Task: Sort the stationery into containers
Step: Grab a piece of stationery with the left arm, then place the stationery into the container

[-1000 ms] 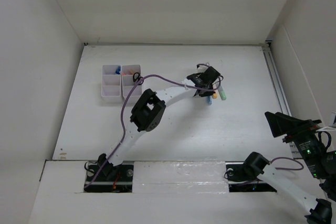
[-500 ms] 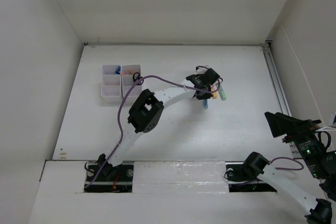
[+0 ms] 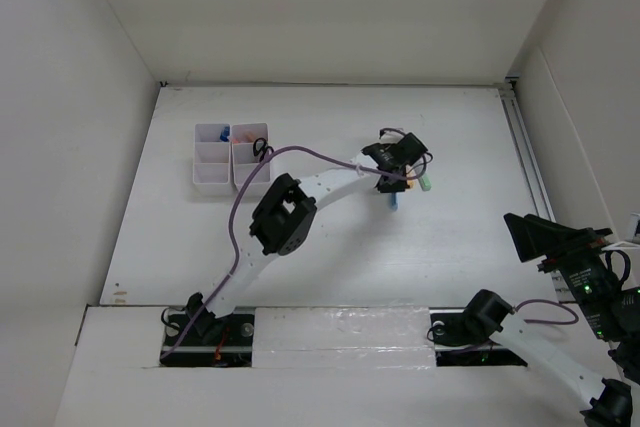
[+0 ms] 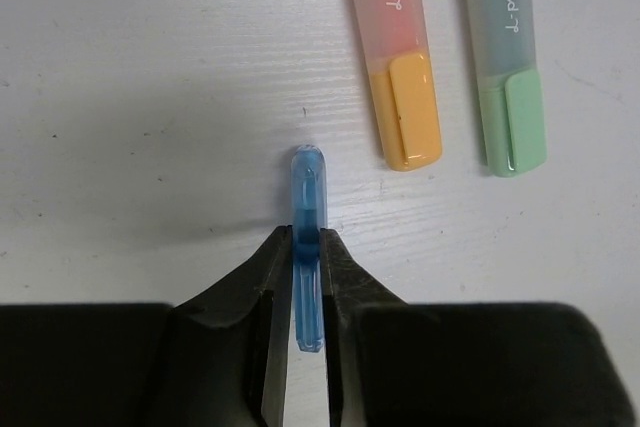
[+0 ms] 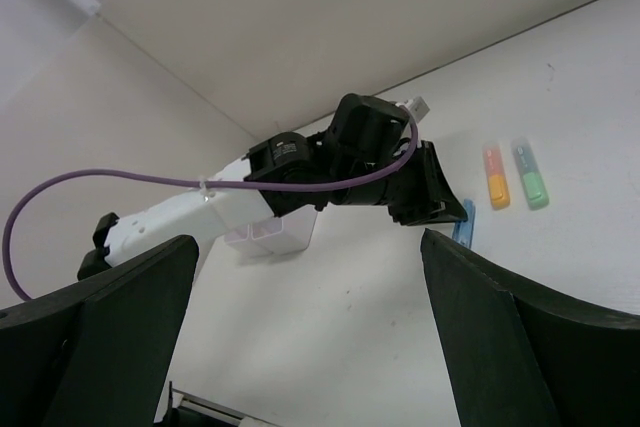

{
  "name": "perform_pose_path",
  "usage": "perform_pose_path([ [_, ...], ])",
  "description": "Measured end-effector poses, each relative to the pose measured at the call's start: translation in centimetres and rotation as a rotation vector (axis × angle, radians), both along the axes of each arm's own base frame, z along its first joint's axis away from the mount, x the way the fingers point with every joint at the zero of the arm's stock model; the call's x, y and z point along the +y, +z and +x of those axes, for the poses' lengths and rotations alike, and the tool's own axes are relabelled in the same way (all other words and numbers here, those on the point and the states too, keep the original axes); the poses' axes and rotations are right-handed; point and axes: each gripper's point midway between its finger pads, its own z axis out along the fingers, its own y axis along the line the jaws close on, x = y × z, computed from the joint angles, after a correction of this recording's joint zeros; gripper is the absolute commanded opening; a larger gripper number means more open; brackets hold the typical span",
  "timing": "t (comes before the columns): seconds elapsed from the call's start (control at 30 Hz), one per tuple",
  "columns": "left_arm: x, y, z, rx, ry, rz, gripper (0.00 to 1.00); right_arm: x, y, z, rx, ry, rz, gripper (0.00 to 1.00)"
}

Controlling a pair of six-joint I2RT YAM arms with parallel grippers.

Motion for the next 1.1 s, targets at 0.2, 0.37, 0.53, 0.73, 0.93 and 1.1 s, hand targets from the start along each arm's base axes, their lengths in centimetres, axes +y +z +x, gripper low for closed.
perform_pose_path([
  [0.2, -0.4, -0.1, 0.1, -0.027, -0.002, 0.035, 0.14, 0.0, 0.0, 0.0, 0.0, 0.0, 0.0, 0.99],
  [0.37, -0.6, -0.8, -0.2, -0.029, -0.005, 0.052, 0.16, 0.0, 0.0, 0.0, 0.0, 0.0, 0.0, 0.99],
  [0.53, -0.8, -1.3, -0.2, -0.029, -0.007, 0.052, 0.08, 0.0, 0.0, 0.0, 0.0, 0.0, 0.0, 0.99],
  [0.73, -0.8, -1.4, -0.2, -0.033, -0.005, 0.053, 0.0, 0.0, 0.0, 0.0, 0.0, 0.0, 0.0, 0.99],
  [0.93, 1.8, -0.7, -0.5, -0.069, 0.029, 0.121, 0.0, 0.1, -0.1, 0.1, 0.006, 0.0, -0.006, 0.99],
  [1.1, 8.1, 5.4, 0.4, -0.145, 0.09, 0.117, 0.0, 0.2, -0.1, 0.2, 0.006, 0.0, -0.006, 0.99],
])
